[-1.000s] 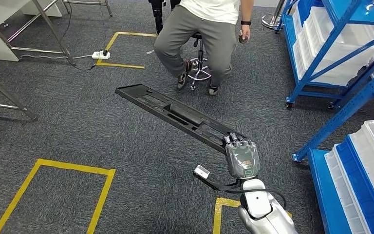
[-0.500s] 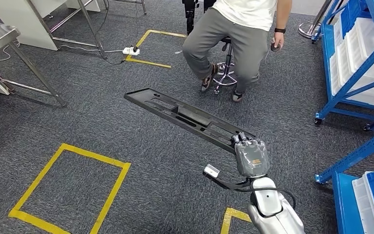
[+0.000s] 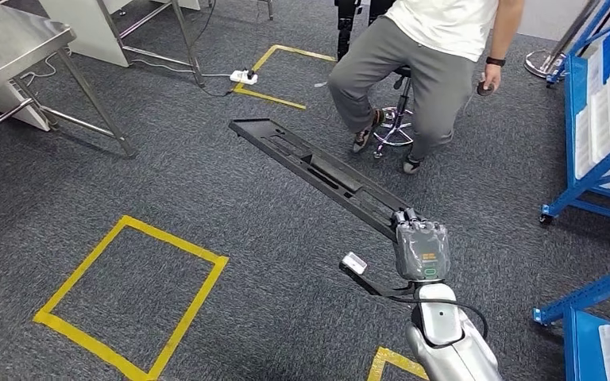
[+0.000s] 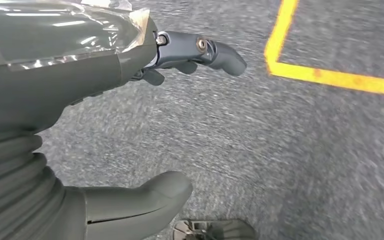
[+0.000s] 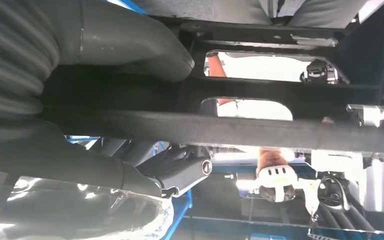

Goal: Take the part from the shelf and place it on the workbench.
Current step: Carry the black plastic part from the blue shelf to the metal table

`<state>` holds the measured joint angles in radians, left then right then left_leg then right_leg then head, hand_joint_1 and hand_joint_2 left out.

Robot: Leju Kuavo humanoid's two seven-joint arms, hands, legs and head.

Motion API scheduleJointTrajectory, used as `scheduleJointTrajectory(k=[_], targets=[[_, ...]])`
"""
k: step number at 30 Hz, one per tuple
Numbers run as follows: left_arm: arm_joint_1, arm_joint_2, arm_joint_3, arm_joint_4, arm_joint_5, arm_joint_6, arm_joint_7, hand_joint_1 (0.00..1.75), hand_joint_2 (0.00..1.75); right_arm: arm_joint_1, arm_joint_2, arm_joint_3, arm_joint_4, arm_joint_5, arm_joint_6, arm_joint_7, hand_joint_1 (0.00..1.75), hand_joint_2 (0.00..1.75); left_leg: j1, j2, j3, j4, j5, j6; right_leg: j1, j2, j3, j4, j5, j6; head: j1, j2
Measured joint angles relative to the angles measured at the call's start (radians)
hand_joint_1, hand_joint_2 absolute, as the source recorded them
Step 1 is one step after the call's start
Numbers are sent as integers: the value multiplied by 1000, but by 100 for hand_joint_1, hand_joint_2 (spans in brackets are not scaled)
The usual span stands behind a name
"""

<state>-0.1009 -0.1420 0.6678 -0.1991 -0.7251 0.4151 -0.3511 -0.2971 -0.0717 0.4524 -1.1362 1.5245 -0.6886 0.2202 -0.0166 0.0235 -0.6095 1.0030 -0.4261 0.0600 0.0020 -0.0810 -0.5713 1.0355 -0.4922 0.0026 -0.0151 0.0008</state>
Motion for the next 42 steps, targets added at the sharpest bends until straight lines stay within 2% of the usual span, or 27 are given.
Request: scheduleJointTrajectory(k=[1,3,5,6,7,9,10,11,12,14,16,18,20,21,22,23,25,27,29,31,33,35,36,37,39,40,42], targets=[[0,-1,0,0,-1,1,1,0,175,-1,-3,1,-1,0,0,3,175,175,4,-9,8,-13,8,4,0,22,-13,30,-15,0,1,0],[-3,-2,1,0,-3,2,2,0,175,-1,-10,2,-2,0,0,5,175,175,8,-29,16,-24,15,8,-6,65,-68,144,-65,-5,4,0],[-5,-4,1,0,-4,1,2,0,175,1,-15,4,0,0,0,8,175,175,9,-54,15,-23,16,8,-14,75,-123,248,-96,2,6,0],[-3,-6,1,0,-4,1,3,0,175,1,-17,5,1,0,0,9,175,175,11,-67,16,-22,15,6,-19,76,-129,253,-89,12,7,0],[-2,-6,1,0,-4,1,4,0,175,2,-19,6,1,0,0,11,175,175,13,-81,16,-19,13,3,-24,78,-114,217,-67,26,7,0],[-1,-7,2,0,-4,1,6,0,175,1,-22,8,2,0,0,19,175,175,18,-106,12,-4,5,-10,-35,99,-53,83,-8,51,9,0],[-1,-7,2,0,-4,2,6,0,175,-1,-24,10,2,0,0,25,175,175,19,-116,7,6,0,-19,-37,109,-29,31,10,54,12,0],[-1,-6,3,0,-4,2,5,0,175,-2,-25,12,2,0,0,31,175,175,19,-124,0,14,-4,-26,-38,116,-16,4,18,50,12,0],[-1,-6,5,0,-4,3,5,0,175,-4,-25,15,3,0,0,37,175,175,19,-130,-6,18,-5,-32,-34,116,-15,1,18,41,12,0],[3,-6,7,0,-4,4,4,0,175,-7,-26,20,3,0,-1,45,175,175,23,-134,-13,21,-4,-39,-33,101,-15,-1,21,26,9,0],[6,-5,8,0,-4,5,3,0,175,-10,-27,23,3,0,-1,49,175,175,25,-98,-31,59,-28,-46,-34,87,-12,-3,22,13,4,0],[3,-5,9,0,-4,6,1,0,175,-11,-29,25,3,0,-1,51,175,175,26,-48,-87,169,-83,-54,-29,71,-9,-4,20,0,-2,0],[2,-6,9,0,-6,6,0,0,175,-11,-30,27,3,0,-1,55,175,175,28,-30,-151,283,-124,-56,-23,51,-8,-4,16,-7,-3,0],[3,-6,9,0,-7,6,0,0,175,-11,-30,29,3,0,-1,57,175,175,28,-28,-164,300,-121,-55,-20,41,-7,-4,15,-9,-3,0],[3,-7,9,0,-8,6,0,0,175,-11,-31,30,3,0,-1,58,175,175,27,-25,-155,277,-98,-51,-18,31,-6,-4,13,-11,-3,0],[3,-7,9,0,-9,7,0,0,175,-11,-31,32,3,0,-1,59,175,175,26,-18,-127,218,-64,-45,-16,22,-3,-4,11,-12,-3,0],[0,-6,10,0,-9,7,0,0,175,-12,-30,34,3,0,-1,60,175,175,16,20,-57,85,-12,-28,-11,5,2,-5,6,-10,-2,0],[-3,-5,11,0,-10,7,0,0,175,-14,-31,35,2,0,-1,63,175,175,4,41,-30,31,-3,-17,-10,-11,5,-7,2,-3,-1,0],[-3,-5,12,0,-10,7,0,0,175,-15,-31,39,2,0,-1,68,175,175,1,23,-25,20,1,-9,-9,-25,9,-12,0,6,-2,0],[-1,-5,13,0,-10,5,0,0,175,-18,-33,42,2,0,-1,70,175,175,6,2,-7,-5,13,-2,-9,6,6,8,-13,11,1,0],[-5,-7,13,0,-10,4,0,0,175,-19,-37,45,4,0,-2,70,175,175,10,-20,5,-20,21,3,-13,56,-38,101,-53,5,6,0],[-8,-9,13,0,-10,4,-1,0,175,-18,-41,48,8,0,-2,70,175,175,11,-47,5,-21,22,5,-17,72,-107,227,-97,3,9,0],[-7,-9,13,0,-10,3,-1,0,175,-18,-42,49,9,0,-2,70,175,175,12,-62,6,-20,21,4,-19,73,-127,256,-100,9,10,0],[-6,-10,13,0,-10,3,-1,0,175,-17,-43,51,10,0,-2,70,175,175,13,-76,6,-19,21,3,-21,75,-127,245,-86,19,10,0],[-3,-11,13,0,-10,3,-1,0,175,-17,-45,54,11,0,-2,70,175,175,16,-104,5,-10,16,-5,-30,92,-77,120,-25,44,12,0],[-3,-11,13,0,-10,3,-1,0,175,-18,-46,56,12,0,-2,70,175,175,16,-116,1,-1,11,-12,-32,106,-47,56,1,49,15,0],[-3,-10,13,0,-10,3,-1,0,175,-20,-46,58,13,0,-2,70,175,175,15,-134,-9,13,4,-25,-32,124,-17,-6,25,40,17,0]])
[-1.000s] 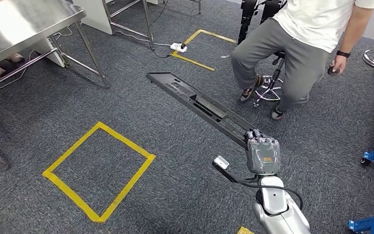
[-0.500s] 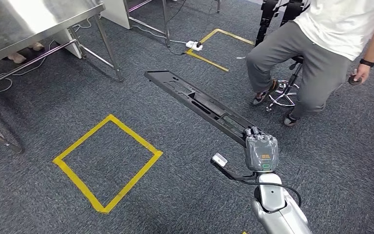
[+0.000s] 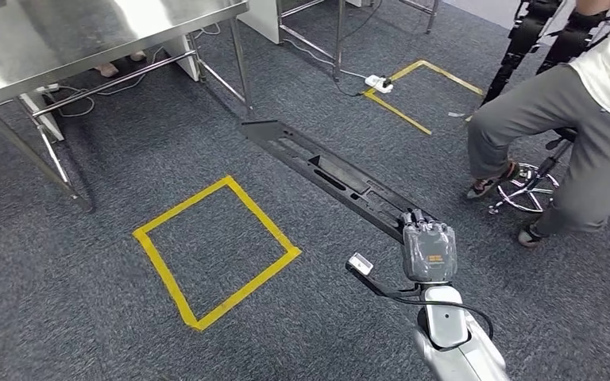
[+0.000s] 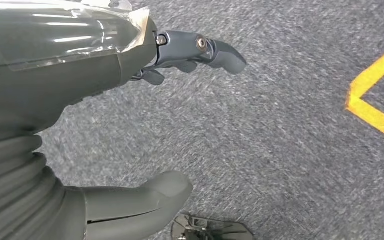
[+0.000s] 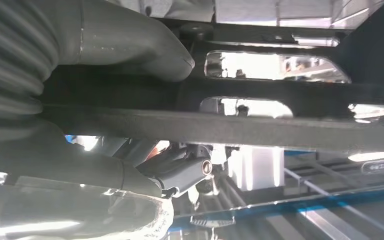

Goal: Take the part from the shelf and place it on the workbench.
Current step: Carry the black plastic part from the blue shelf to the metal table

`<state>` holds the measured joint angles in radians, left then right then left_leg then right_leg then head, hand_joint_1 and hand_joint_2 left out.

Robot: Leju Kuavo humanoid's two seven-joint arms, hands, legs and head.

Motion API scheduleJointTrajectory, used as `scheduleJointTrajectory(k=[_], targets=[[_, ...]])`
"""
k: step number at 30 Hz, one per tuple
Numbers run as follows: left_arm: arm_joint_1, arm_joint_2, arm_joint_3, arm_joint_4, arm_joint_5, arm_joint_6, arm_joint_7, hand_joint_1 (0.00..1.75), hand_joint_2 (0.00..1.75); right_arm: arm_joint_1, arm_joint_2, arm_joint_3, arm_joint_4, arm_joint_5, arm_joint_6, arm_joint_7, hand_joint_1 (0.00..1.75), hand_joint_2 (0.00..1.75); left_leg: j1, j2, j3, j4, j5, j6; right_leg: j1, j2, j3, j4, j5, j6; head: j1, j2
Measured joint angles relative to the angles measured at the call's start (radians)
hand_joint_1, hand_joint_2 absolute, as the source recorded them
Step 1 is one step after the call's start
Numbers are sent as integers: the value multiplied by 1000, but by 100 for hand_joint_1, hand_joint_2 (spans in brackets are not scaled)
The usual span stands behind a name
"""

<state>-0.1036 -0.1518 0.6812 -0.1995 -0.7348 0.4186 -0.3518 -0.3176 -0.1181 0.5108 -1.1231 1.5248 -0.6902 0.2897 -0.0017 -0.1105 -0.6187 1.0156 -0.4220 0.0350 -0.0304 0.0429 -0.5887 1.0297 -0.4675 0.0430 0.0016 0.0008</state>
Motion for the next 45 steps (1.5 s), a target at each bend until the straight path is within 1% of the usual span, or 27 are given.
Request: scheduleJointTrajectory(k=[2,4,7,9,10,11,13,14,16,18,20,22,24,25,26,28,29,31,33,35,37,39,40,41,42,44,45], targets=[[3,2,0,0,0,1,0,0,175,-2,3,3,1,0,0,0,175,175,2,-11,-6,3,-1,-7,2,-13,0,2,1,-20,-3,0],[5,4,0,0,-1,1,0,0,175,-5,6,4,1,0,0,0,175,175,4,13,-17,25,-16,-14,0,-28,3,0,1,-33,-9,0],[1,5,0,0,-3,1,-1,0,175,-6,6,4,1,0,0,-1,175,175,6,90,-95,181,-97,-27,6,-54,8,-1,-3,-50,-22,0],[1,5,0,0,-5,1,-1,0,175,-6,6,4,2,0,0,-1,175,175,9,106,-151,278,-126,-28,12,-74,10,-1,-7,-55,-23,0],[1,4,1,0,-6,0,-1,0,175,-6,6,4,2,0,0,-2,175,175,9,108,-155,279,-114,-26,15,-84,11,-1,-9,-56,-23,0],[2,4,1,0,-6,0,-2,0,175,-6,6,4,3,0,0,-4,175,175,8,112,-137,240,-85,-20,18,-94,14,-1,-12,-58,-23,0],[0,7,1,-1,-7,1,-2,0,175,-7,6,4,3,0,0,-8,175,175,-3,143,-67,107,-23,2,25,-112,22,-2,-17,-59,-22,0],[-3,8,1,-1,-7,1,-3,0,175,-7,6,3,3,0,0,-9,175,175,-10,159,-39,55,-7,12,28,-120,24,-3,-20,-57,-21,0],[-5,11,1,-3,-8,2,-4,0,175,-9,7,2,3,0,0,-10,175,175,-22,172,-22,17,-6,23,30,-139,28,-7,-24,-51,-20,0],[-3,11,1,-3,-7,2,-4,0,175,-11,9,1,3,0,0,-12,175,175,-20,152,-12,-1,1,30,32,-150,35,-12,-27,-43,-20,0],[-1,10,2,-3,-5,2,-6,0,175,-13,10,0,3,0,0,-15,175,175,-12,131,10,-30,15,37,33,-112,24,20,-43,-39,-17,0],[-5,7,3,-3,-1,0,-10,0,175,-11,7,-2,4,0,0,-18,175,175,-7,108,20,-44,22,41,26,-62,-32,130,-86,-41,-13,0],[-7,4,6,-3,5,-2,-17,0,175,-7,6,-5,6,0,0,-22,175,175,-6,80,21,-43,21,40,18,-49,-98,241,-118,-33,-11,0],[-5,2,9,-3,8,-3,-22,0,175,-5,5,-7,7,0,0,-25,175,175,-4,66,21,-41,19,38,13,-48,-110,252,-113,-23,-10,0],[-4,1,12,-3,12,-3,-29,0,175,-5,5,-10,8,0,0,-29,175,175,-1,52,22,-37,17,34,8,-47,-101,222,-91,-10,-9,0],[-2,-1,20,-3,25,-6,-53,0,175,-4,4,-14,9,0,0,-36,175,175,4,26,19,-20,6,19,-3,-27,-44,90,-30,17,-7,0],[-2,-1,25,-3,33,-11,-69,0,175,-4,4,-16,9,0,-1,-36,175,175,5,15,14,-9,0,10,-6,-16,-19,37,-9,19,-4,0],[-2,-2,36,-3,43,-25,-93,0,175,-5,4,-18,8,0,-1,-32,175,175,4,0,3,5,-8,-2,-4,-5,-2,4,0,6,-3,0],[0,-2,43,-3,44,-30,-100,0,175,-6,5,-18,6,0,-2,-27,175,175,7,-3,-3,7,-9,-8,-3,-18,-1,3,2,-12,-5,0],[0,-1,45,-3,42,-25,-98,0,175,-8,6,-18,6,0,-2,-23,175,175,7,37,-18,41,-30,-17,-5,-32,4,1,1,-27,-10,0],[-3,-2,47,-3,41,-21,-94,0,175,-7,5,-18,6,0,-2,-19,175,175,8,88,-71,147,-85,-26,-3,-49,8,0,-3,-40,-17,0],[-4,-3,49,-3,39,-20,-90,0,175,-5,4,-18,6,0,-2,-16,175,175,12,105,-137,264,-128,-30,3,-69,11,0,-8,-47,-18,0],[-4,-3,50,-3,38,-20,-89,0,175,-5,4,-18,6,0,-2,-15,175,175,13,107,-151,284,-126,-29,5,-79,13,0,-10,-49,-18,0],[-3,-4,51,-3,37,-20,-88,0,175,-4,4,-18,6,0,-2,-14,175,175,13,110,-146,267,-105,-26,6,-88,15,0,-12,-50,-18,0],[-3,-4,51,-3,37,-20,-88,0,175,-4,4,-18,6,0,-2,-14,175,175,12,116,-121,212,-70,-21,8,-98,19,0,-15,-51,-18,0],[-6,-3,52,-4,36,-20,-87,0,175,-5,5,-17,6,0,-2,-14,175,175,2,154,-53,79,-14,-2,14,-115,27,-1,-22,-47,-17,0],[-8,-3,52,-4,36,-19,-87,0,175,-6,5,-17,5,0,-2,-14,175,175,-4,168,-31,38,-3,5,16,-123,30,-2,-25,-43,-17,0]])
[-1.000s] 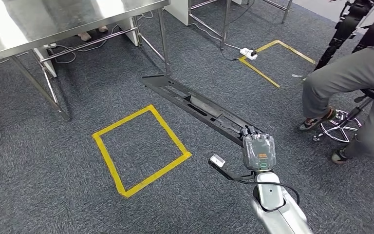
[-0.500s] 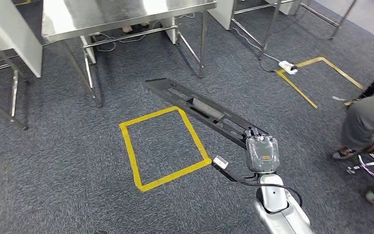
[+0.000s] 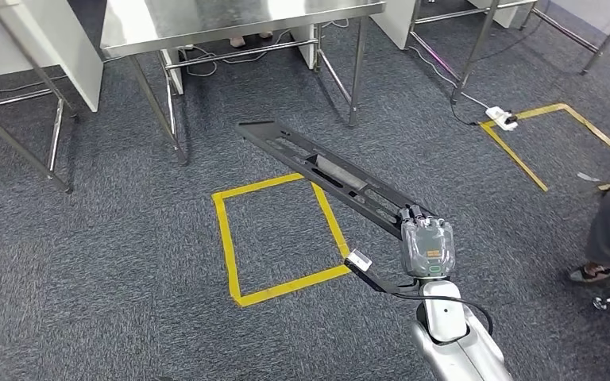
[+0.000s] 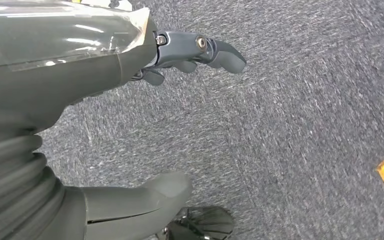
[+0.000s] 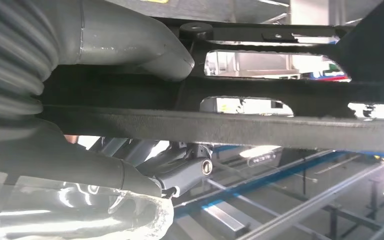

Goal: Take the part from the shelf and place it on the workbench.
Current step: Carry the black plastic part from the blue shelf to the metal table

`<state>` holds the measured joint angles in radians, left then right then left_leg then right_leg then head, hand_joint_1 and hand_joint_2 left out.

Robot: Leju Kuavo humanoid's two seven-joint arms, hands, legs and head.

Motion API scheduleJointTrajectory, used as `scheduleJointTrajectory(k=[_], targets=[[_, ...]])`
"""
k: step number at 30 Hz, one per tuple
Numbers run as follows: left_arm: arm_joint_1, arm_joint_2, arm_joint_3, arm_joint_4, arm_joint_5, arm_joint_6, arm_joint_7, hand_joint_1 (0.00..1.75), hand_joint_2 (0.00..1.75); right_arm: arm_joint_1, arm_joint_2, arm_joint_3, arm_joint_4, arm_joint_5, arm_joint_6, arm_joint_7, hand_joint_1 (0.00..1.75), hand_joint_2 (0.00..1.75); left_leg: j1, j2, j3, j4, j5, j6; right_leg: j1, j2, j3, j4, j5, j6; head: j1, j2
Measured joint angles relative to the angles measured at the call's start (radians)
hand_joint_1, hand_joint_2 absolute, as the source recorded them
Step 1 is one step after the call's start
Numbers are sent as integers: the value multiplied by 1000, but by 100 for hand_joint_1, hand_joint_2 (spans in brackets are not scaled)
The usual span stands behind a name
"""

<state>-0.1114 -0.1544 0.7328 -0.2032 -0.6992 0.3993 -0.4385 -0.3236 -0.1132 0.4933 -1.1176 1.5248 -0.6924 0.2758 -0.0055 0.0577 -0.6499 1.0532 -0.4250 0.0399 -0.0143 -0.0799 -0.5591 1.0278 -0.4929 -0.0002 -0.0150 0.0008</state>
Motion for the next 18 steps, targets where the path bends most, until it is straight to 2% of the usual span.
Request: scheduleJointTrajectory(k=[1,3,4,5,6,8,9,10,11,12,13,14,15,16,18], targets=[[-1,0,0,0,0,0,0,0,175,0,0,0,0,0,0,0,175,175,-6,7,8,-18,0,5,1,-9,2,-1,-3,4,0,0],[-2,1,0,0,0,1,0,0,175,-1,2,0,-1,0,0,1,175,175,-10,-12,13,-28,1,11,5,-26,9,-8,-7,15,-1,0],[0,0,0,0,0,1,0,0,175,-1,2,0,-3,0,0,1,175,175,-8,-23,22,-40,5,15,6,-23,11,-6,-11,19,1,0],[0,-1,1,0,0,2,0,0,175,0,2,0,-4,0,0,1,175,175,-5,-34,33,-53,11,20,7,-6,8,9,-21,21,2,0],[-1,-2,1,-1,0,2,0,0,175,0,1,0,-5,0,0,1,175,175,-1,-45,44,-66,16,25,7,18,-7,46,-38,20,5,0],[-4,-5,2,0,-1,2,0,0,175,3,-2,0,-5,0,0,1,175,175,3,-69,51,-74,20,31,0,63,-71,172,-85,16,9,0],[-6,-6,2,0,-1,1,1,0,175,5,-4,0,-5,0,0,2,175,175,3,-83,51,-74,19,32,-3,71,-108,231,-102,18,10,0],[-6,-7,2,0,-1,0,1,0,175,6,-7,0,-5,0,0,4,175,175,3,-96,52,-74,18,31,-5,74,-132,263,-104,24,11,0],[-5,-8,3,0,-1,0,2,0,175,7,-9,0,-5,0,0,6,175,175,4,-107,54,-73,16,29,-8,75,-138,254,-89,35,12,0],[-3,-9,4,0,-1,-1,2,0,175,8,-11,0,-5,0,0,8,175,175,6,-118,55,-70,13,25,-11,76,-125,207,-58,49,12,0],[-2,-9,5,0,-2,-1,3,0,175,7,-13,0,-5,0,0,9,175,175,7,-126,56,-64,8,20,-15,77,-98,136,-21,62,13,0],[-1,-9,6,0,-4,0,4,0,175,6,-13,0,-5,0,0,9,175,175,6,-133,54,-55,1,13,-16,79,-73,70,10,69,15,0],[-1,-9,7,0,-7,2,5,0,175,5,-13,0,-5,0,0,9,175,175,5,-138,51,-46,-6,7,-18,81,-54,24,30,67,16,0],[-1,-9,7,0,-9,4,7,0,175,5,-13,0,-5,0,0,9,175,175,2,-140,47,-39,-12,1,-18,83,-45,1,39,60,15,0],[1,-8,7,0,-13,6,9,0,175,4,-11,0,-5,0,0,8,175,175,2,-142,42,-35,-17,-5,-16,83,-43,-2,41,39,12,0]])
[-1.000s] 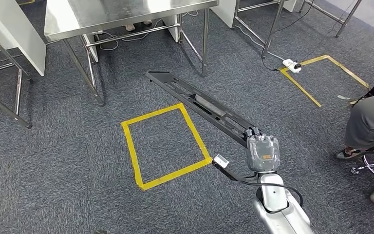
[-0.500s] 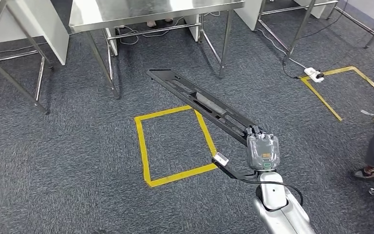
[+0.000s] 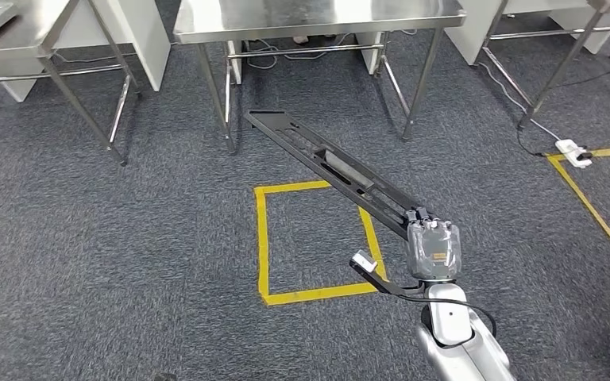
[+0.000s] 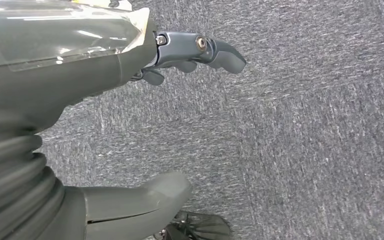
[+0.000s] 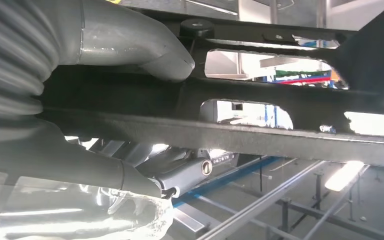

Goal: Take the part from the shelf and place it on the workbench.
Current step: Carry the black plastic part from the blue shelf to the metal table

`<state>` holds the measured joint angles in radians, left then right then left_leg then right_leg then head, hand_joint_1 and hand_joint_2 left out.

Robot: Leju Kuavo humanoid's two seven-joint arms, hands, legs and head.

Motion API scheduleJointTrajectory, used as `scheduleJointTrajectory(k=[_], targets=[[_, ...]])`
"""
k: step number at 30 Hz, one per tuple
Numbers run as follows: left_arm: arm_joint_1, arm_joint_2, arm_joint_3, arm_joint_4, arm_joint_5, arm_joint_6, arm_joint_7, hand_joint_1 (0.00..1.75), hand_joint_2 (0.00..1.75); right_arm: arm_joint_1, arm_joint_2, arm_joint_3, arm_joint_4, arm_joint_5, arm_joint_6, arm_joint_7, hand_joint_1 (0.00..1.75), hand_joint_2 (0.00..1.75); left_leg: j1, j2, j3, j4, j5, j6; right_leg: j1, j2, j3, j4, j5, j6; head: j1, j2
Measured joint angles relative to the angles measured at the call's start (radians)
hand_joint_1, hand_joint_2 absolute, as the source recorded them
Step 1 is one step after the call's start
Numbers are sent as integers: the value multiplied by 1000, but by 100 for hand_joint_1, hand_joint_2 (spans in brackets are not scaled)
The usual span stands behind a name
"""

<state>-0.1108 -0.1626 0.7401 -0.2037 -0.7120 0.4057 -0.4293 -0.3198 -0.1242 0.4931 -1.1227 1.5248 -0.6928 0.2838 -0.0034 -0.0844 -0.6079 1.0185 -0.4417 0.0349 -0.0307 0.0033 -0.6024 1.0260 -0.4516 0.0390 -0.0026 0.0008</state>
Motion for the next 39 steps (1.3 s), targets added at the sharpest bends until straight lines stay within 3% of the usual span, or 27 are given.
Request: scheduleJointTrajectory(k=[3,6,7,8,9,11,12,14,17,20,22,31,39], targets=[[1,2,0,0,-4,0,3,0,175,-2,1,0,0,0,0,2,175,175,5,35,-17,44,-31,-15,-6,-1,6,-3,1,-19,-6,0],[-2,2,0,0,-10,-1,8,0,175,-3,1,3,0,0,0,11,175,175,12,76,-109,223,-114,-29,-5,-7,12,-3,-4,-30,-13,0],[-2,1,0,0,-11,-1,10,0,175,-3,1,3,0,0,0,13,175,175,14,79,-137,269,-125,-30,-4,-9,13,-3,-6,-31,-13,0],[-2,1,0,0,-11,-1,12,0,175,-3,0,3,0,0,0,14,175,175,16,81,-149,280,-115,-30,-4,-11,15,-3,-7,-33,-14,0],[-1,1,0,0,-11,-1,14,0,175,-3,0,3,1,0,0,15,175,175,16,82,-138,249,-86,-28,-4,-13,18,-3,-9,-34,-14,0],[-3,2,1,0,-12,-1,15,0,175,-4,0,4,1,0,0,15,175,175,14,86,-73,112,-15,-18,-2,-13,24,-3,-13,-31,-14,0],[-5,2,1,0,-12,-1,15,0,175,-4,0,4,1,0,0,15,175,175,11,89,-44,54,6,-13,2,-14,26,-3,-15,-28,-13,0],[-8,3,1,0,-12,-1,15,0,175,-5,1,4,1,0,0,12,175,175,3,92,-23,10,11,-5,6,-16,27,-5,-19,-18,-12,0],[-8,3,1,0,-11,-2,18,0,175,-8,2,4,2,0,0,5,175,175,-1,84,-13,-6,18,6,9,-19,31,-11,-18,-4,-10,0],[-9,0,2,0,-12,-8,22,0,175,-14,2,5,5,0,0,2,175,175,-11,76,-3,-12,21,2,16,-20,44,-23,-20,-8,-5,0],[-9,-1,2,0,-14,-10,27,0,175,-16,3,6,7,0,0,4,175,175,-15,72,-4,-10,20,3,15,-22,49,-28,-21,-5,-5,0],[-7,-3,2,0,-25,-28,86,0,175,-17,5,10,14,0,0,10,175,175,-18,70,-8,-10,19,12,12,-23,51,-37,-16,4,-4,0],[-7,-4,2,0,-41,-36,74,0,175,-14,2,16,14,0,0,41,175,175,-17,70,-8,-10,19,13,12,-23,50,-38,-16,5,-4,0]])
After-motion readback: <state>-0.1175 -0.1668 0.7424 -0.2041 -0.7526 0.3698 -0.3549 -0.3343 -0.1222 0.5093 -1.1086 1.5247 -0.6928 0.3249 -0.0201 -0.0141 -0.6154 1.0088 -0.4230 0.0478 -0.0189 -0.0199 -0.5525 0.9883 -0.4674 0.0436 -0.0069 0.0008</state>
